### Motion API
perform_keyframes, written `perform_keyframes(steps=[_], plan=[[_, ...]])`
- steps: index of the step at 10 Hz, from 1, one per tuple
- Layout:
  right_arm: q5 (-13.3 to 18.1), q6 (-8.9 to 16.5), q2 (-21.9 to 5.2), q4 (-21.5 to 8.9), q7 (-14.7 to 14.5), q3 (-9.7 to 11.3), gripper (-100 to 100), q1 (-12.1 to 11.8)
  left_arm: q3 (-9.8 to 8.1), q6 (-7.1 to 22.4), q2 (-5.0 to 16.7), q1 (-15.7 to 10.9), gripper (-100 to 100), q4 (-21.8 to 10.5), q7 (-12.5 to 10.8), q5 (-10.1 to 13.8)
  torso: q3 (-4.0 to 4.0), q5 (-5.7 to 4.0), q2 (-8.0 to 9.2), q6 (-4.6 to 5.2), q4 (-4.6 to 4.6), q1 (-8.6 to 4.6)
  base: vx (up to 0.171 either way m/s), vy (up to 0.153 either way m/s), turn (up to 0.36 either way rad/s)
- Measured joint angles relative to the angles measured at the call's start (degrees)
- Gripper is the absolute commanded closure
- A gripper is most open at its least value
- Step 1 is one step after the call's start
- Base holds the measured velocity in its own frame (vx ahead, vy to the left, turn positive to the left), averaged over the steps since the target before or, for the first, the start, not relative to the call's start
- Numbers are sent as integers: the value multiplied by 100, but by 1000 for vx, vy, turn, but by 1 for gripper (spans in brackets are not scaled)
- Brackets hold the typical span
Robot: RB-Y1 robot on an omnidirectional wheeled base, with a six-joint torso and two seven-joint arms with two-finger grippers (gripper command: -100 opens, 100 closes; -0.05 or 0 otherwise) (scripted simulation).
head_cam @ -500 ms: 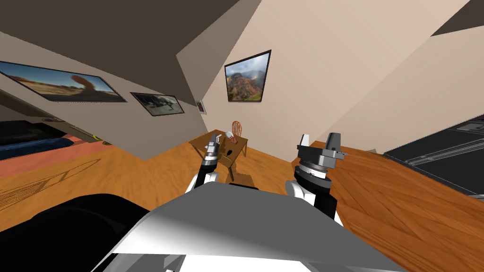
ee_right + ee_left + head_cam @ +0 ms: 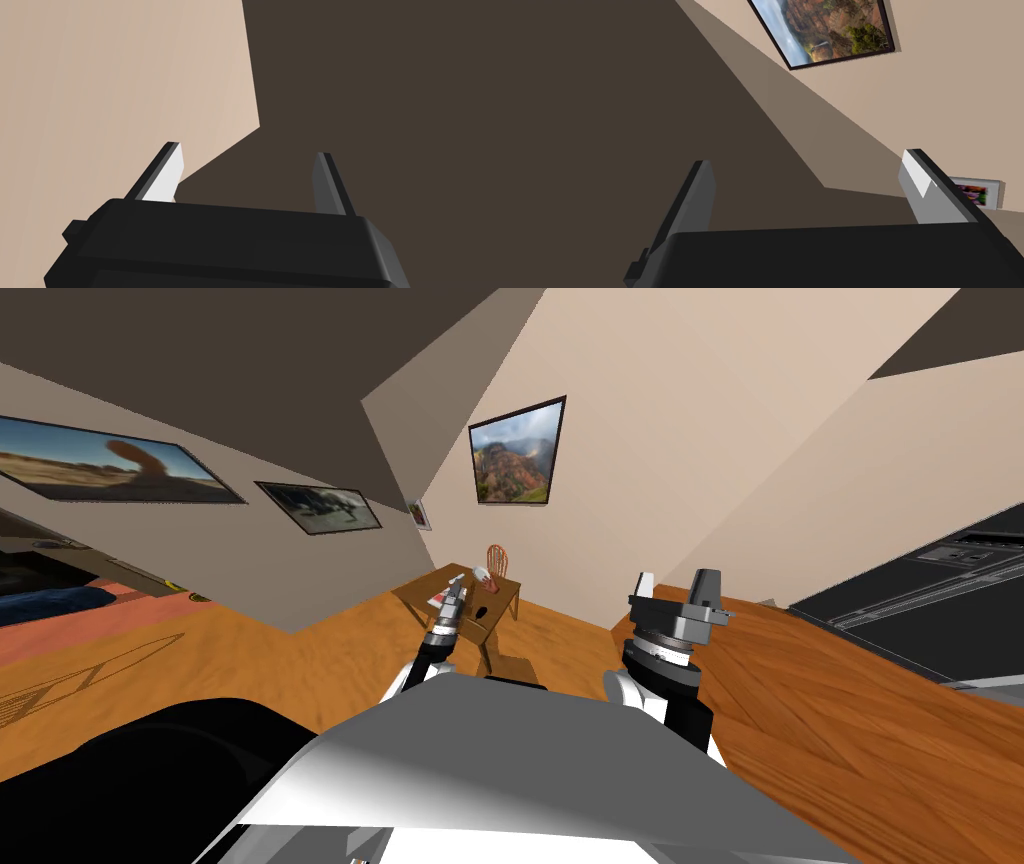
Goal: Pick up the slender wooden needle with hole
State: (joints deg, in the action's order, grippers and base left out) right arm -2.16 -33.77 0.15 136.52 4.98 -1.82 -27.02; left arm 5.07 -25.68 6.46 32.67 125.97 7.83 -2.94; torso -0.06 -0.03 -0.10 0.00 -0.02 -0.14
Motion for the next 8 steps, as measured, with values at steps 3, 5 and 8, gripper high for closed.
perform_keyframes(steps=[3, 5, 8], plan=[[0, 0, 0, 0, 0, 0, 0, 0, 95, 176, 538, 291, -100, -97, -54, 234, -3, -2, -5, 0, -1, -5, 48, -51, -108], [0, 0, 0, 0, 0, 0, 0, 0, 198, 200, 792, 504, -100, -223, -59, 348, -3, 0, -4, -1, -1, 3, 41, -30, -51], [0, 0, 0, 0, 0, 0, 0, 0, 288, 378, 1284, 805, -100, -390, -131, 639, -9, -2, -15, 0, -3, -9, 64, -52, -107]])
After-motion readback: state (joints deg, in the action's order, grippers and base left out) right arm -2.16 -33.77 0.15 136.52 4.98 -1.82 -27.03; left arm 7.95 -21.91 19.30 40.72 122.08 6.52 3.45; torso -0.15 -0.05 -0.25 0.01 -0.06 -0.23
